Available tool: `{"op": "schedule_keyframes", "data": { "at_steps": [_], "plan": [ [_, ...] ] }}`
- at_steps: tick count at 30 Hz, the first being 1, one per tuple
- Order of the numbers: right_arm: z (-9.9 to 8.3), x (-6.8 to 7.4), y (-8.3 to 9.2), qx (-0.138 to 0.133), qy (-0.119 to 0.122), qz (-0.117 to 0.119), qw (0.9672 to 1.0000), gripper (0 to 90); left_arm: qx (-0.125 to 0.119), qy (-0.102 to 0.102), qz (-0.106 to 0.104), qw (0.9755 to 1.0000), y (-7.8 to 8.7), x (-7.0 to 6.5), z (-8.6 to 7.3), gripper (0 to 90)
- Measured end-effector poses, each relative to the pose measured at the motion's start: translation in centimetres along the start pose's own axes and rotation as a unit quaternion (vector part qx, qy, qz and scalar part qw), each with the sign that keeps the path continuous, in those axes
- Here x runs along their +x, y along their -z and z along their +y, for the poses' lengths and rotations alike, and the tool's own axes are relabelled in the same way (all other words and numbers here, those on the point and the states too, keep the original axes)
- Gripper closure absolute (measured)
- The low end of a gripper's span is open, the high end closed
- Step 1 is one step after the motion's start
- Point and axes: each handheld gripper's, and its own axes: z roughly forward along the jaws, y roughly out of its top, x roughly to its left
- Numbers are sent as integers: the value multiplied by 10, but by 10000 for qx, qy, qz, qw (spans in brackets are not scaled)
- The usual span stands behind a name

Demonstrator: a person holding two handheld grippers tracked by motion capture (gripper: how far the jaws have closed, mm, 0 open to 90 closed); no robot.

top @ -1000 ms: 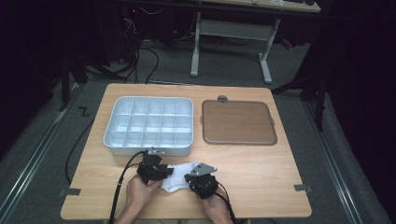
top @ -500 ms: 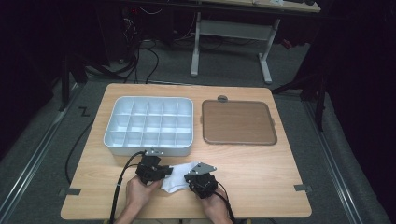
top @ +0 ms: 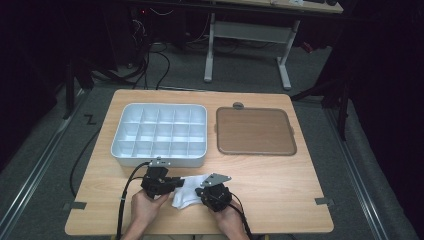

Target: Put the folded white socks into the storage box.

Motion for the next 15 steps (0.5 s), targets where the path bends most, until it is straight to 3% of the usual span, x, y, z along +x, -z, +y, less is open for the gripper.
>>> {"op": "schedule_keyframes", "data": {
  "at_steps": [8,15],
  "plan": [
    [2,4,-4,0,32,151,9999,900,-107,8,-218,9997,10,-9,2,831],
    [13,16,-12,150,289,262,9991,900,-189,-84,-324,9993,15,-15,2,838]
  ]
}}
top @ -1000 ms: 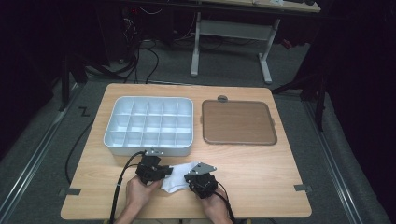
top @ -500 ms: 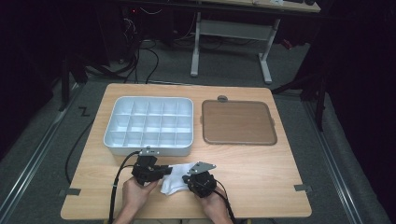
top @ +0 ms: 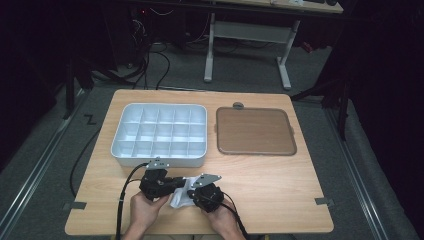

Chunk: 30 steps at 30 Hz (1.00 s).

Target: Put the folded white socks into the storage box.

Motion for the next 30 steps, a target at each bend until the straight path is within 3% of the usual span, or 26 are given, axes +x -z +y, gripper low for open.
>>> {"op": "schedule_keyframes", "data": {
  "at_steps": [9,11,15,19,22,26,30],
  "plan": [
    [6,8,-7,-88,139,130,9998,897,-92,63,129,9999,0,8,5,842],
    [6,7,-3,-146,99,113,9998,836,-61,-23,289,9996,-2,13,6,844],
    [3,5,6,-324,-17,25,9995,805,-95,-28,363,9993,0,14,7,845],
    [-2,-5,32,-562,-86,-330,9978,763,-96,-47,408,9991,2,17,6,845],
    [-5,-15,42,-518,-118,-561,9970,739,-101,-54,406,9991,1,17,7,845],
    [-11,-23,44,-439,-232,-610,9969,729,-109,-30,414,9991,1,16,6,845],
    [-13,-23,36,-334,-196,-584,9975,729,-102,-4,394,9992,1,14,7,844]
  ]
}}
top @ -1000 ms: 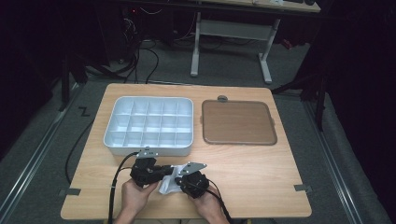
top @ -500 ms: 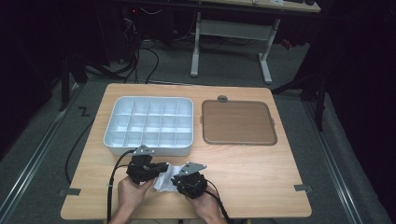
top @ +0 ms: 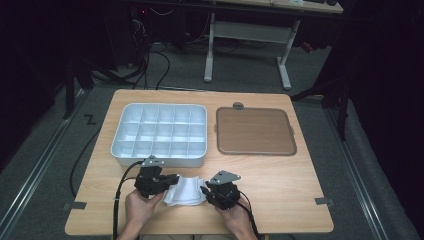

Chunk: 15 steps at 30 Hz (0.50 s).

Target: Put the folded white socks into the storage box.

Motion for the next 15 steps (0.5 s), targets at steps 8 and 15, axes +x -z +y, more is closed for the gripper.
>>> {"op": "schedule_keyframes", "data": {
  "at_steps": [8,15],
  "plan": [
    [-3,0,-15,257,70,-18,9996,739,69,1,-58,10000,-2,-3,4,844],
    [-3,2,-19,271,224,-25,9994,758,136,3,-184,9997,-10,-10,3,844]
  ]
}}
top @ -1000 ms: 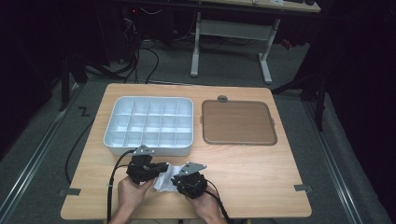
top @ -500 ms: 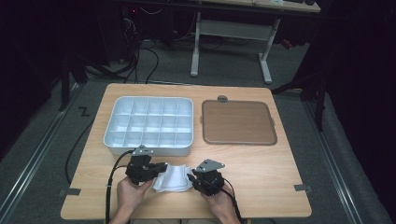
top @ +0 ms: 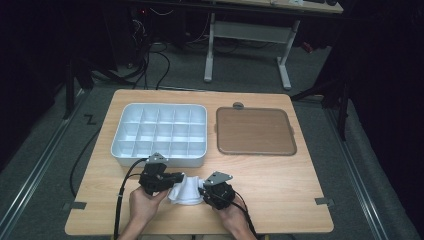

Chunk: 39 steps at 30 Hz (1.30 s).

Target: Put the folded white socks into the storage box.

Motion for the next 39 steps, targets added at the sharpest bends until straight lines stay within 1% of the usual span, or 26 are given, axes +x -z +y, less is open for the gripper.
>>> {"op": "schedule_keyframes", "data": {
  "at_steps": [3,5,9,11,13,16,19,21,23,27,29,32,35,36,37,39],
  "plan": [
    [0,0,-1,-17,14,28,10000,761,-5,3,-26,10000,-2,-2,0,844],
    [1,0,-2,-33,33,41,10000,762,21,-45,-59,10000,-4,-4,1,843],
    [1,-1,-3,-51,15,97,9999,762,35,-36,-89,9999,-8,-6,0,844],
    [3,0,-5,-66,30,152,9999,763,71,-52,-116,9999,-12,-8,0,844],
    [4,0,-7,-70,35,188,9998,763,73,-22,-140,9999,-15,-9,-1,843],
    [5,0,-8,-73,50,241,9997,762,112,-56,-106,9999,-21,-8,-3,843],
    [5,0,-9,-100,45,283,9995,763,134,-67,-122,9998,-24,-8,-5,843],
    [5,0,-9,-99,55,290,9995,763,120,-51,-130,9998,-25,-8,-5,843],
    [6,-1,-10,-116,2,331,9994,762,110,17,-163,9998,-28,-8,-5,843],
    [6,1,-11,-136,-4,370,9992,762,136,-46,-172,9997,-30,-8,-6,843],
    [7,1,-11,-119,14,376,9992,762,150,-66,-171,9997,-32,-6,-7,843],
    [7,0,-12,-147,-29,431,9990,750,187,-59,-129,9997,-36,-4,-9,843],
    [7,-2,-10,-118,-172,427,9989,701,233,-104,-96,9996,-39,-4,-11,843],
    [7,-2,-10,-118,-172,427,9989,701,219,-109,-94,9997,-40,-4,-12,843],
    [6,-3,-7,-144,-236,415,9988,679,235,-167,-83,9996,-40,-5,-14,843],
    [6,-4,-2,-218,-305,396,9985,675,243,-198,-77,9995,-40,-5,-14,843]
  ]
}}
